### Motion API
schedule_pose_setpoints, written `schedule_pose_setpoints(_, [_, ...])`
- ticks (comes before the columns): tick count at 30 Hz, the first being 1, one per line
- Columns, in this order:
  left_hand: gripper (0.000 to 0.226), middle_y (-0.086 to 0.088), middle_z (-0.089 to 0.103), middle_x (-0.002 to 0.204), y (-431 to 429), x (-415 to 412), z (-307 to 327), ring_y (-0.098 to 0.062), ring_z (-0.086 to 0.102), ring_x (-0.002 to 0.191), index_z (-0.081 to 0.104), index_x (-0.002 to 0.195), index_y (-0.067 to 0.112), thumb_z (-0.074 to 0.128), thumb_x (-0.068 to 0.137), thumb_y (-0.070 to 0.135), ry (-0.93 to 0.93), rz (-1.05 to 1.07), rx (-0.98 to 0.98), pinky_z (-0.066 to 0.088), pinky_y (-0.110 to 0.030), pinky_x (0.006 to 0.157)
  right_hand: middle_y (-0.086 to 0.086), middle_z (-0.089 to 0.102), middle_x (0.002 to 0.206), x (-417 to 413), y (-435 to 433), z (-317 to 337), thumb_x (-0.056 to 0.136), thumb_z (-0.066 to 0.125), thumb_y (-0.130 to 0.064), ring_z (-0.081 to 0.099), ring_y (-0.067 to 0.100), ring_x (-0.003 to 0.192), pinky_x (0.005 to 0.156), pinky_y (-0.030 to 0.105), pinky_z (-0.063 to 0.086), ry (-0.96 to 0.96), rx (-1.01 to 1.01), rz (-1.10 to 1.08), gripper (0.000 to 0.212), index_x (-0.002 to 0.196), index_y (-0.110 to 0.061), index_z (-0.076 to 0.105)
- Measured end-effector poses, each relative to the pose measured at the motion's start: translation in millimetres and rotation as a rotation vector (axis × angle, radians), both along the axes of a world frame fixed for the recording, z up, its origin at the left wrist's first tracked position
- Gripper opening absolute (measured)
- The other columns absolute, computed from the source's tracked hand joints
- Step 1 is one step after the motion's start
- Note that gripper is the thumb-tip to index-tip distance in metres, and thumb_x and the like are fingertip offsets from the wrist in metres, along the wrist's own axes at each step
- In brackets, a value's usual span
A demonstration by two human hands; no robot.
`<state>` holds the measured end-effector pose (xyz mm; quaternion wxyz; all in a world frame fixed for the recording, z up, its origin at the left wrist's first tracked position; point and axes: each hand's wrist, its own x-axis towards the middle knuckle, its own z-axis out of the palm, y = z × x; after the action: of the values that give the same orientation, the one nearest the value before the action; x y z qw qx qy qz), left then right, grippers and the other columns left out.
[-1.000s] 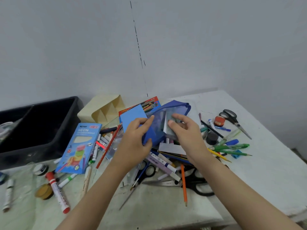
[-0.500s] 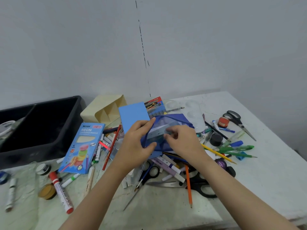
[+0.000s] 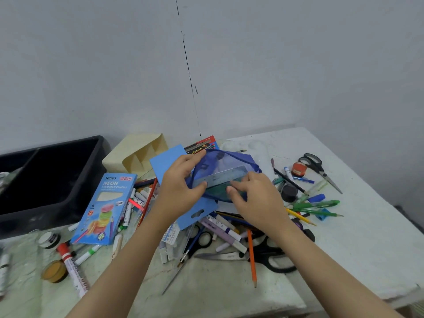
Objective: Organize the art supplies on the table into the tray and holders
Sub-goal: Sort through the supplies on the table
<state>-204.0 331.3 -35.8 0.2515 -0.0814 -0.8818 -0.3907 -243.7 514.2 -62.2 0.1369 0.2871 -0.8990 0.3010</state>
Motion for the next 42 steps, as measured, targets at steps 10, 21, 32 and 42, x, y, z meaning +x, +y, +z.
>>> schedule_pose_setpoints(10, [0.058, -0.001, 0.054, 0.116, 18.4, -52.4, 4.2, -0.004, 0.049, 0.107, 0.051, 0.132, 0.009, 0.067, 0.078, -0.003, 0.000, -0.009, -0.022, 0.041, -0.013, 0.093, -0.015, 0.048, 0.080, -10.0, 53.3, -8.2, 0.092, 0.054, -0.019, 0.047, 0.006, 0.075, 0.067, 0.017, 0.035, -0.080, -0.322, -0.209, 0.024, 0.111, -0.017, 0.069])
schedule_pose_setpoints(21, [0.034, 0.023, 0.057, 0.095, 21.5, -60.3, -7.8, 0.012, 0.047, 0.091, 0.065, 0.091, 0.023, 0.062, 0.075, -0.007, -0.062, 0.026, -0.069, 0.037, -0.019, 0.089, -0.012, 0.055, 0.086, -6.5, 104.7, -29.1, 0.085, 0.063, -0.018, 0.051, 0.010, 0.088, 0.072, 0.021, 0.035, -0.193, -0.136, -0.192, 0.016, 0.094, -0.027, 0.073])
schedule_pose_setpoints(32, [0.026, 0.010, 0.057, 0.108, 34.7, -29.9, -22.2, -0.009, 0.053, 0.107, 0.070, 0.085, 0.018, 0.051, 0.072, 0.005, 0.019, 0.078, -0.128, 0.038, -0.021, 0.092, -0.015, 0.049, 0.095, 1.5, 105.0, -24.0, 0.074, 0.074, -0.039, 0.041, 0.008, 0.092, 0.074, 0.021, 0.029, -0.188, 0.130, 0.044, 0.009, 0.080, -0.033, 0.074])
schedule_pose_setpoints(42, [0.031, 0.009, 0.064, 0.107, 78.1, 5.0, -26.4, -0.002, 0.055, 0.103, 0.064, 0.111, 0.020, 0.049, 0.084, 0.017, -0.028, 0.004, -0.098, 0.042, -0.012, 0.087, -0.009, 0.052, 0.098, -18.6, 101.9, -15.3, 0.077, 0.073, -0.024, 0.049, 0.013, 0.099, 0.083, 0.022, 0.035, -0.255, -0.218, 0.109, 0.014, 0.071, -0.034, 0.065])
